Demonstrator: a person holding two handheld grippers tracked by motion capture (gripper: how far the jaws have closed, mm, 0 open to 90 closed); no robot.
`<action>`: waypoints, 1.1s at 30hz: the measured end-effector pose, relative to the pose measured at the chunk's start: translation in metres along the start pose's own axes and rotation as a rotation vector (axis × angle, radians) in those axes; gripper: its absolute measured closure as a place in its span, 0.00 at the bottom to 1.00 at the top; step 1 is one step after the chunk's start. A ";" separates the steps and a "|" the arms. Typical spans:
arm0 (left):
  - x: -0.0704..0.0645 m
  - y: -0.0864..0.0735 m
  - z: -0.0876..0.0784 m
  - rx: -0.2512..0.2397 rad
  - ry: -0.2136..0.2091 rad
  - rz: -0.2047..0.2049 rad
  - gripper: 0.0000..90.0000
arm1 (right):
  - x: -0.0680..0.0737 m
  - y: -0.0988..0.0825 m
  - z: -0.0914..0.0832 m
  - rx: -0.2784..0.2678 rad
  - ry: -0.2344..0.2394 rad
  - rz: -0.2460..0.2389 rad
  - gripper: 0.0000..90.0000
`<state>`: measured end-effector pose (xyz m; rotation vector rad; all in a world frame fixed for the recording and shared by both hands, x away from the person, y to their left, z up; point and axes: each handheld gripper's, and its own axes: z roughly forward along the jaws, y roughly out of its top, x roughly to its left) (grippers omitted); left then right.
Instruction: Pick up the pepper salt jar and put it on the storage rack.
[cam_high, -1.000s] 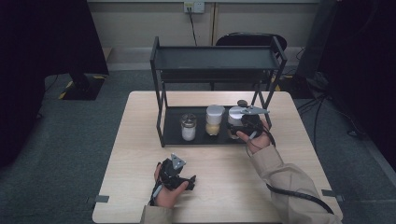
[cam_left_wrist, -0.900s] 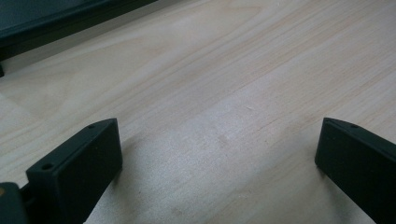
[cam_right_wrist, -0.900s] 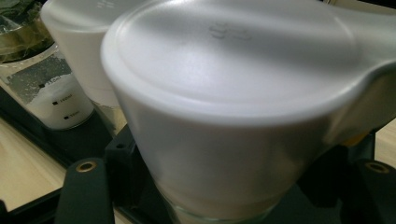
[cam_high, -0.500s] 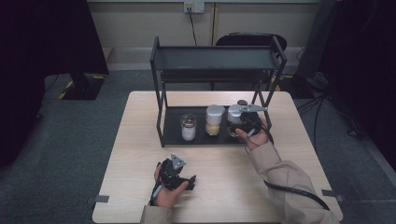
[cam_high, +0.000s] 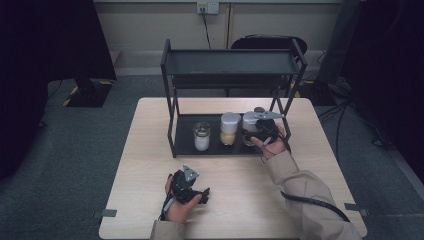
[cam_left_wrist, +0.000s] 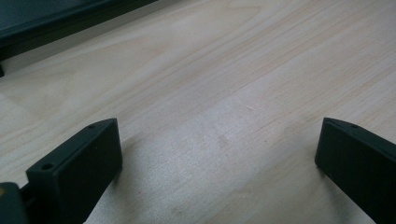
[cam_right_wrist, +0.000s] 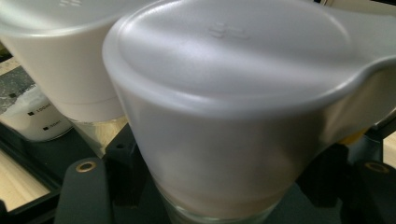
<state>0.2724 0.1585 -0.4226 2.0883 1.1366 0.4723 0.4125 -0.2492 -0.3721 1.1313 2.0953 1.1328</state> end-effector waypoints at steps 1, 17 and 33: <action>0.000 0.000 0.000 0.000 0.000 0.000 0.00 | 0.000 0.000 0.001 0.001 0.000 -0.001 0.34; 0.000 0.000 0.000 0.000 0.000 0.000 0.00 | -0.005 0.004 0.007 -0.009 -0.015 -0.006 0.34; 0.000 0.000 0.000 0.000 0.000 0.000 0.00 | -0.008 0.005 0.015 -0.008 -0.005 0.007 0.34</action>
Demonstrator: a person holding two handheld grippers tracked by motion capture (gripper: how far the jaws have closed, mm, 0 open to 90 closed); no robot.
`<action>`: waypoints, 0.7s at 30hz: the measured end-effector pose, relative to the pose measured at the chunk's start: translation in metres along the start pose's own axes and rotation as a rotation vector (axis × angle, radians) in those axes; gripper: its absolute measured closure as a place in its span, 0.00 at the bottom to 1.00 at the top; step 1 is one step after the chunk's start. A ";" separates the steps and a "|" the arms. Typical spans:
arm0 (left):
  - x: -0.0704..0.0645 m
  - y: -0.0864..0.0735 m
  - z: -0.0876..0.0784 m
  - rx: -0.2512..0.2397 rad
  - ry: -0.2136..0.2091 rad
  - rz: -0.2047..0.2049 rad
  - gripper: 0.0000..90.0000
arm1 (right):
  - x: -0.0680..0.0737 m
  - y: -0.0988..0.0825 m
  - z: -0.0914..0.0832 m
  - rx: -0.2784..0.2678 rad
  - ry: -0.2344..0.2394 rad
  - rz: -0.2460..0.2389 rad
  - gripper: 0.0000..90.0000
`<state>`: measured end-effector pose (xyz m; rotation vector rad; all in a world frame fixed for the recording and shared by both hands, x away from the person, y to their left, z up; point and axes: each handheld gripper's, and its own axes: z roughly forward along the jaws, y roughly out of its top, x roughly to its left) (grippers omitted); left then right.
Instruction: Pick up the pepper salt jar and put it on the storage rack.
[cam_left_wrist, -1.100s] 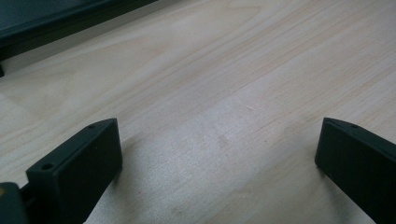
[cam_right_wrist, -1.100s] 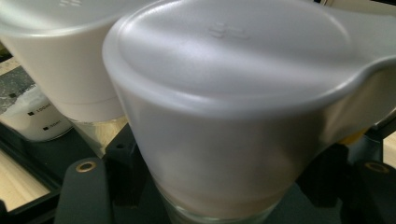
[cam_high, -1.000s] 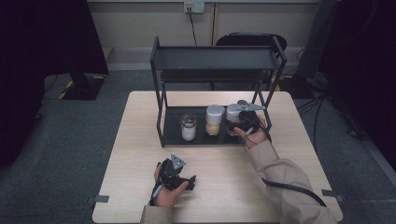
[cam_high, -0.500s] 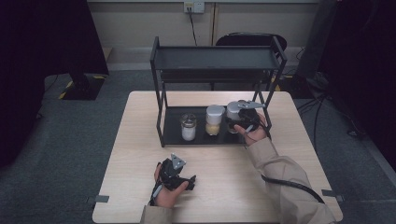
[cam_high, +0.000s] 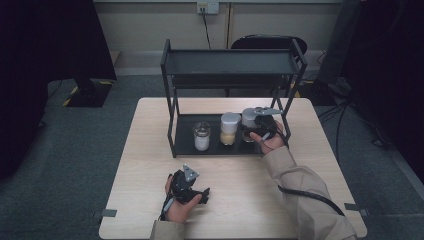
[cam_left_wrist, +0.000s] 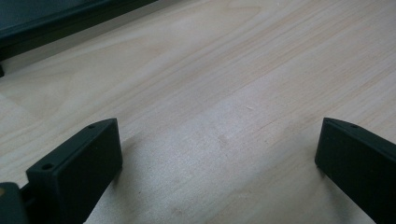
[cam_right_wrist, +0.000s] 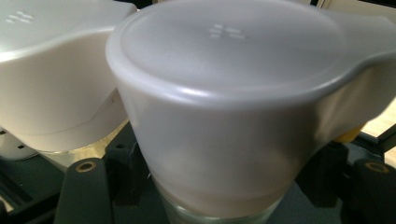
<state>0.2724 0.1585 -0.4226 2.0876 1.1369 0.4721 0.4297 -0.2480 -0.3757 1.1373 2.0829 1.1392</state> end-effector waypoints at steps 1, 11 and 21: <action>0.000 0.000 0.000 0.000 0.000 0.000 0.00 | 0.000 0.000 0.000 -0.001 0.001 0.000 0.34; 0.000 0.000 0.000 0.000 0.000 0.000 0.00 | -0.001 -0.003 0.005 -0.009 0.013 0.003 0.34; 0.000 0.000 0.000 0.000 0.000 0.000 0.00 | -0.001 -0.006 0.005 -0.014 0.011 -0.017 0.34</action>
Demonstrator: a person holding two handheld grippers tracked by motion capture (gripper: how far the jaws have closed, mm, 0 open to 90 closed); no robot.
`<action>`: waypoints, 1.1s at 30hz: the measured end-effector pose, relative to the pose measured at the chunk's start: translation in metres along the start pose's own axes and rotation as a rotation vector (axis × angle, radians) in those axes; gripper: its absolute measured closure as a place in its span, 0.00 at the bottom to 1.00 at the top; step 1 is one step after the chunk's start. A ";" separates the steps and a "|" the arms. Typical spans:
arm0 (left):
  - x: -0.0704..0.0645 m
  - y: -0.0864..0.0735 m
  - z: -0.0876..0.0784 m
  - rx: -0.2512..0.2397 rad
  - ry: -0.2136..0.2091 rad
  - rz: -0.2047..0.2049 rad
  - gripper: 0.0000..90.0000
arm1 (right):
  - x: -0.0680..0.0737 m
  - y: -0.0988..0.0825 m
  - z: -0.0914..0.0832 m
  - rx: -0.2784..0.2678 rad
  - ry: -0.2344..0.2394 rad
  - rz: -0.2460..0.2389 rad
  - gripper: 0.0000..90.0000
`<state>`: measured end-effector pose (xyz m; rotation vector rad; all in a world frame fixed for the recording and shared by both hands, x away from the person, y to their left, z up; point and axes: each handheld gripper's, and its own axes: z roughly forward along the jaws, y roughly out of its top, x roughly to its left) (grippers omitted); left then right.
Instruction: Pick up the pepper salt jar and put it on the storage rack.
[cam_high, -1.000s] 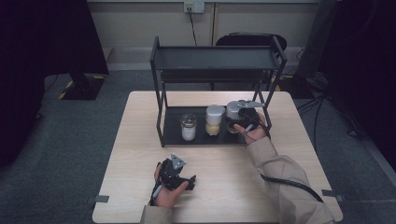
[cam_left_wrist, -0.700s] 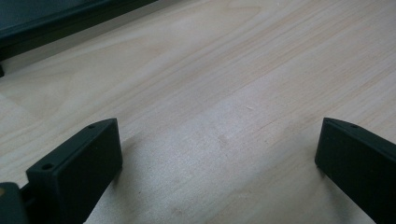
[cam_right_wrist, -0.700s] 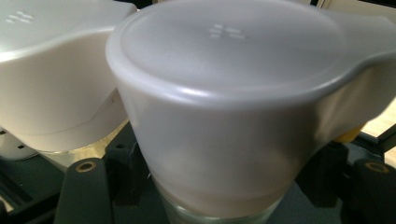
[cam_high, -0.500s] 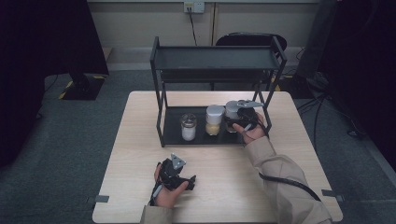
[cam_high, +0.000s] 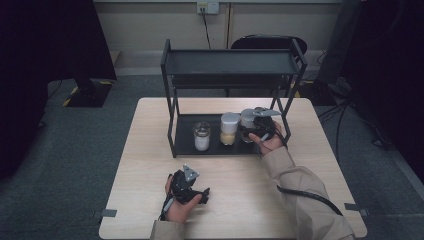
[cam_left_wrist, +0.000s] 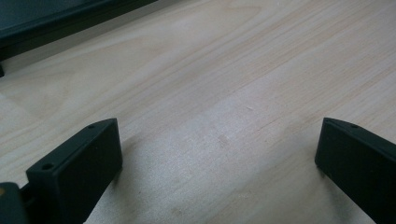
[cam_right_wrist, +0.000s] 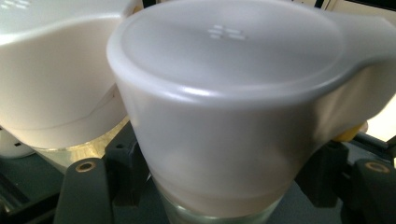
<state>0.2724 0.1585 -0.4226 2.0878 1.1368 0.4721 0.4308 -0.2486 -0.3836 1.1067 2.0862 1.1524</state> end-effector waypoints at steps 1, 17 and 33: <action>0.000 0.000 0.000 0.000 0.000 0.000 0.00 | 0.000 0.000 0.000 0.001 0.000 0.001 0.34; 0.000 0.000 0.000 0.000 0.000 0.000 0.00 | 0.000 0.000 -0.006 0.027 -0.003 -0.004 0.33; 0.000 0.000 0.000 0.000 0.000 0.000 0.00 | 0.006 0.007 -0.005 0.077 -0.011 0.018 0.13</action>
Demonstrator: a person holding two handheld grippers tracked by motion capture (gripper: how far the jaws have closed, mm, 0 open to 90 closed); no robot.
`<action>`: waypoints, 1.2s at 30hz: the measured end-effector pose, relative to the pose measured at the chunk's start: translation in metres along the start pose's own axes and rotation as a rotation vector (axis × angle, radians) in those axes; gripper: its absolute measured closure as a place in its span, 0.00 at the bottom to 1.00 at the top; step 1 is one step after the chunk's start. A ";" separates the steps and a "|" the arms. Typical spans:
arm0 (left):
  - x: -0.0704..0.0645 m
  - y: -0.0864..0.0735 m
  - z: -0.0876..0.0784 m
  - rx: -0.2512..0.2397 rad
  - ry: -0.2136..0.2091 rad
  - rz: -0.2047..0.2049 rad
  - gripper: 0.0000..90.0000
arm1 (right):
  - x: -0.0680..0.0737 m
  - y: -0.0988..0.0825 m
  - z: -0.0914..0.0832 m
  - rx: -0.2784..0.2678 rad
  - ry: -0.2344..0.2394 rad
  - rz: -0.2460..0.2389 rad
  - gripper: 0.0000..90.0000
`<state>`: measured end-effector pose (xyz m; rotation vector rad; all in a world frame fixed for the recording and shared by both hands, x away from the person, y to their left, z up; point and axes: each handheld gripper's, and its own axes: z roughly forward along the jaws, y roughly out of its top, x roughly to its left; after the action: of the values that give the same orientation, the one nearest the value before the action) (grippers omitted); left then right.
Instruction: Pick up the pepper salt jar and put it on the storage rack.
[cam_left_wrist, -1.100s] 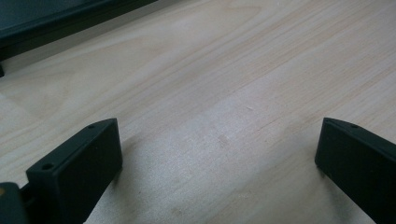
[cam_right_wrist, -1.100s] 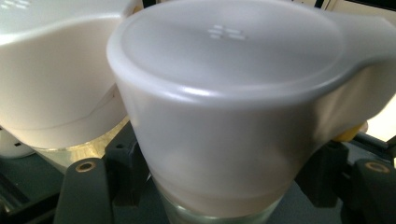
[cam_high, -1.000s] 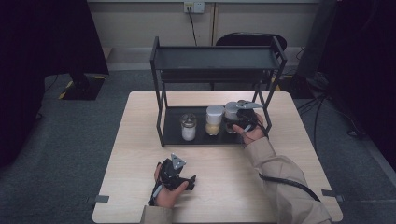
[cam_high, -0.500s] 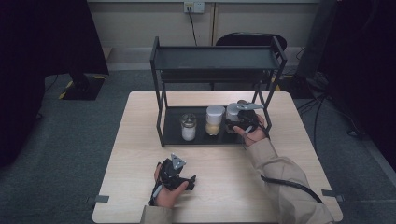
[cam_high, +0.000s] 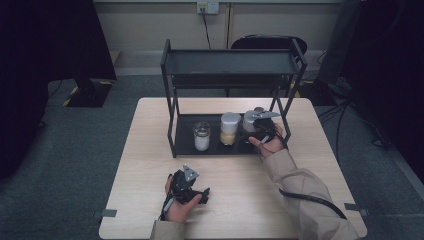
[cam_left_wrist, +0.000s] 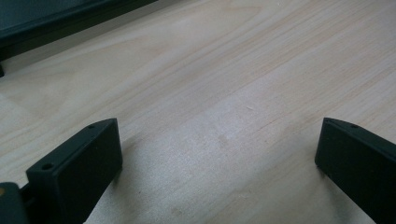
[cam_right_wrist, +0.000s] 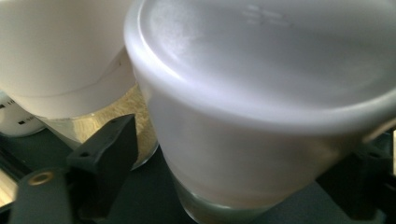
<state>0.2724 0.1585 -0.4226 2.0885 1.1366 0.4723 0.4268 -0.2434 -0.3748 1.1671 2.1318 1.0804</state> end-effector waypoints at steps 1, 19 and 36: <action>0.000 0.000 0.000 0.000 0.000 0.000 0.00 | 0.000 0.000 0.000 -0.001 0.003 0.005 0.13; 0.000 0.000 0.000 0.000 0.000 0.000 0.00 | -0.004 -0.002 -0.008 0.018 0.029 0.048 0.02; 0.000 0.000 0.000 0.000 0.000 0.000 0.00 | -0.001 -0.006 -0.020 0.018 0.049 0.060 0.01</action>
<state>0.2724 0.1584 -0.4225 2.0887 1.1366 0.4723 0.4103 -0.2545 -0.3680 1.2320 2.1608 1.1291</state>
